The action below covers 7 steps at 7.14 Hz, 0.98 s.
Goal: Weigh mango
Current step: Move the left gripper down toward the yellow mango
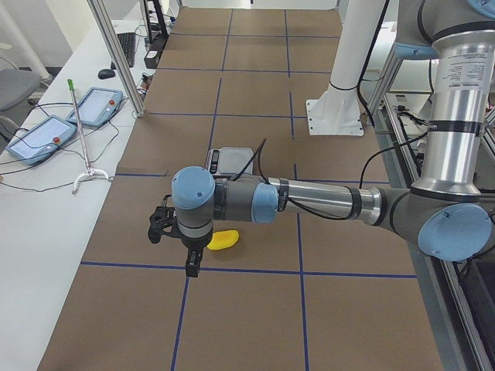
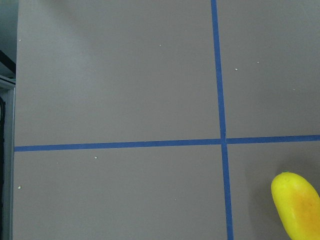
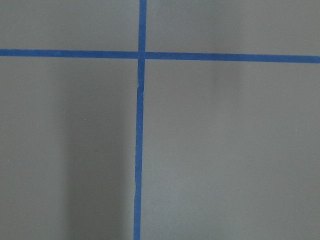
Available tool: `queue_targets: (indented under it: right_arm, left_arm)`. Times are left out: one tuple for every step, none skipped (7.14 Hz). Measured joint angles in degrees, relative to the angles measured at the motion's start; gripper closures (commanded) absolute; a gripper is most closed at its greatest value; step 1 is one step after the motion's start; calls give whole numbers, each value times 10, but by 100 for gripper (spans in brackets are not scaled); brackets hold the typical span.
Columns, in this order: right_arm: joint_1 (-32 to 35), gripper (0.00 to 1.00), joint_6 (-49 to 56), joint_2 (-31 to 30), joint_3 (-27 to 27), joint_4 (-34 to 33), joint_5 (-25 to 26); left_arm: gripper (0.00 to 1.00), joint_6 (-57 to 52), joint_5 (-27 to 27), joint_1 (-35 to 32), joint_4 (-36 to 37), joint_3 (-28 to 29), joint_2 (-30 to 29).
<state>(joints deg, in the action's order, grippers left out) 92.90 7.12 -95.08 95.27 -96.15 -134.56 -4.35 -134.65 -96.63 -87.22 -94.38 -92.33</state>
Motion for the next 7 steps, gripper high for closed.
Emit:
queue_targets:
  right_arm:
    - [0, 0, 0, 0, 0, 0, 0]
    - [0, 0, 0, 0, 0, 0, 0]
    - [0, 0, 0, 0, 0, 0, 0]
    - [0, 0, 0, 0, 0, 0, 0]
    - [0, 0, 0, 0, 0, 0, 0]
    - [0, 0, 0, 0, 0, 0, 0]
    - [0, 0, 0, 0, 0, 0, 0]
  left_arm:
    - [0, -1, -6, 0, -2, -6, 5]
    - [0, -3, -9, 0, -9, -16, 19]
    - [0, -4, -10, 0, -16, -23, 33]
    - [0, -4, -9, 1, -20, -28, 42]
    - [0, -1, -8, 1, -21, -30, 46]
    - [0, 2, -6, 2, -20, -30, 51]
    - [0, 18, -6, 13, -23, -28, 57]
